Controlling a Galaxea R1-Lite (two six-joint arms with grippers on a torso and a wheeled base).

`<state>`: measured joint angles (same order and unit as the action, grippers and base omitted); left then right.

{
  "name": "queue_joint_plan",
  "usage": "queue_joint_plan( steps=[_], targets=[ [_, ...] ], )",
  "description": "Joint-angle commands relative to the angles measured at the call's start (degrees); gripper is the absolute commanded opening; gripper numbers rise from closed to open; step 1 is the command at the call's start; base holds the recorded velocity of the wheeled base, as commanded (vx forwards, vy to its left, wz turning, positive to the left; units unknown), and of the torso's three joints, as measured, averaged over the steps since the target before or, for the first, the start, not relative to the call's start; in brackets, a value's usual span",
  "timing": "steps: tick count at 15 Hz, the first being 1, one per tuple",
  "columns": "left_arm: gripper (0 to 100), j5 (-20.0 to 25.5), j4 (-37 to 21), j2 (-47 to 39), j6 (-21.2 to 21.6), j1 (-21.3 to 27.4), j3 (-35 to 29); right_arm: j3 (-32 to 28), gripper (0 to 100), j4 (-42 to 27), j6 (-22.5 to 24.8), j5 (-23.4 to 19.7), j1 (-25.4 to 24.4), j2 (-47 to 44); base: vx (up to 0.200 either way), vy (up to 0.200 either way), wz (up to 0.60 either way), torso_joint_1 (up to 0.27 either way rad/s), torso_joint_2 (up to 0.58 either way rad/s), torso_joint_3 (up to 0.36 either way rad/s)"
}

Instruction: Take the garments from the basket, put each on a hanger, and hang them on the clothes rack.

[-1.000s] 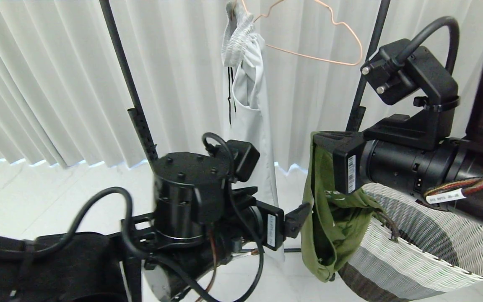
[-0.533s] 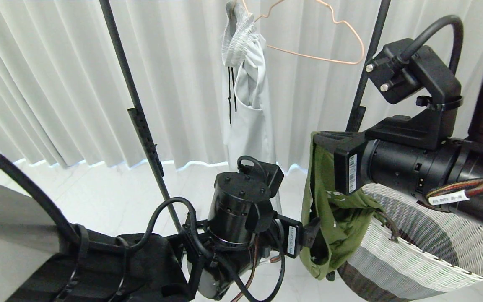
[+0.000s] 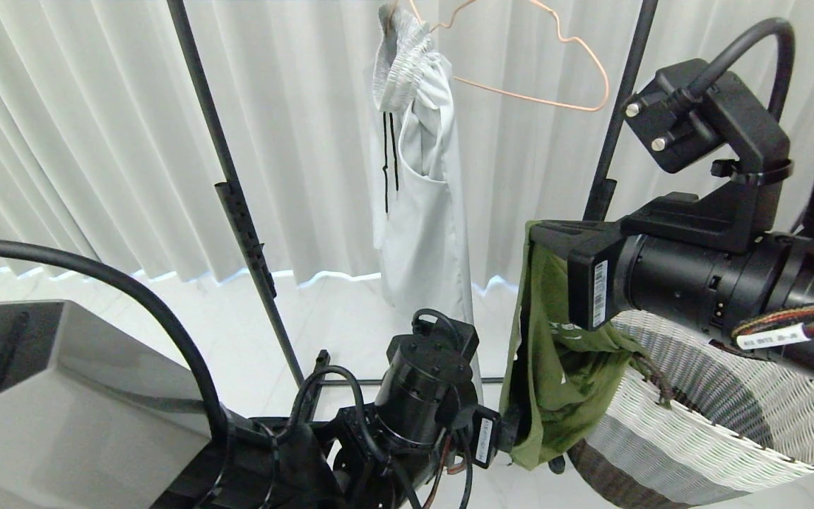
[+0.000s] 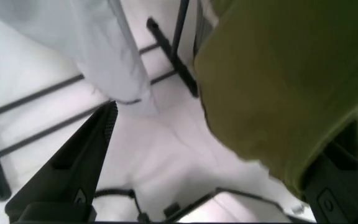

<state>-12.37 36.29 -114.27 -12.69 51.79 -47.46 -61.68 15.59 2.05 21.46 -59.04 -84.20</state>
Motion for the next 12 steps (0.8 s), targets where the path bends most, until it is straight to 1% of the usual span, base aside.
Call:
queue_joint_plan(
  steps=[1,3,4,6,7,8,9,10,11,12],
  targets=[
    [100,0.0,-0.1,-0.2,0.1,0.6,2.5,0.0,0,0.0,0.1,0.1,0.0,0.5,0.0,0.0,0.0,0.0,0.0,0.0],
    [100,-0.1,0.0,0.5,0.0,0.9,4.2,0.2,0,-0.1,0.1,0.2,0.0,1.2,0.0,0.0,0.0,0.0,0.0,0.0],
    [0,-0.1,0.0,0.7,0.0,0.9,4.2,0.2,0,-0.1,0.1,0.2,0.0,1.3,0.0,0.0,0.0,0.0,0.0,0.0],
    [0,-0.1,0.1,1.4,0.0,1.0,4.3,0.3,0,-0.1,0.3,0.2,0.0,1.3,0.0,0.0,0.0,0.0,0.0,0.0],
    [0,-1.0,0.1,1.9,0.0,1.5,4.7,0.4,0,-0.2,0.2,0.3,0.1,1.4,0.0,0.0,0.0,0.0,0.0,0.0],
    [0,-3.0,0.6,2.5,0.0,1.7,5.6,0.4,0,-0.2,0.1,0.3,0.2,1.4,0.0,0.0,0.0,0.0,0.0,0.0],
    [0,-4.0,1.7,3.1,0.0,1.8,6.3,0.7,0,-0.2,0.1,0.3,0.4,1.4,0.0,0.0,0.0,0.0,0.0,0.0],
    [0,-6.6,4.5,6.1,1.3,1.7,9.6,2.0,0,-0.1,0.1,0.3,0.7,1.7,0.0,0.0,0.0,0.0,0.0,0.0],
    [0,-7.7,4.5,9.8,2.5,1.2,11.4,2.9,0,0.1,0.1,0.3,0.8,1.8,0.0,0.0,0.0,0.0,0.0,0.0],
    [0,-7.7,4.5,9.8,2.5,1.2,11.4,2.9,0,0.1,0.1,0.3,0.8,1.8,0.0,0.0,0.0,0.0,0.0,0.0]
  ],
)
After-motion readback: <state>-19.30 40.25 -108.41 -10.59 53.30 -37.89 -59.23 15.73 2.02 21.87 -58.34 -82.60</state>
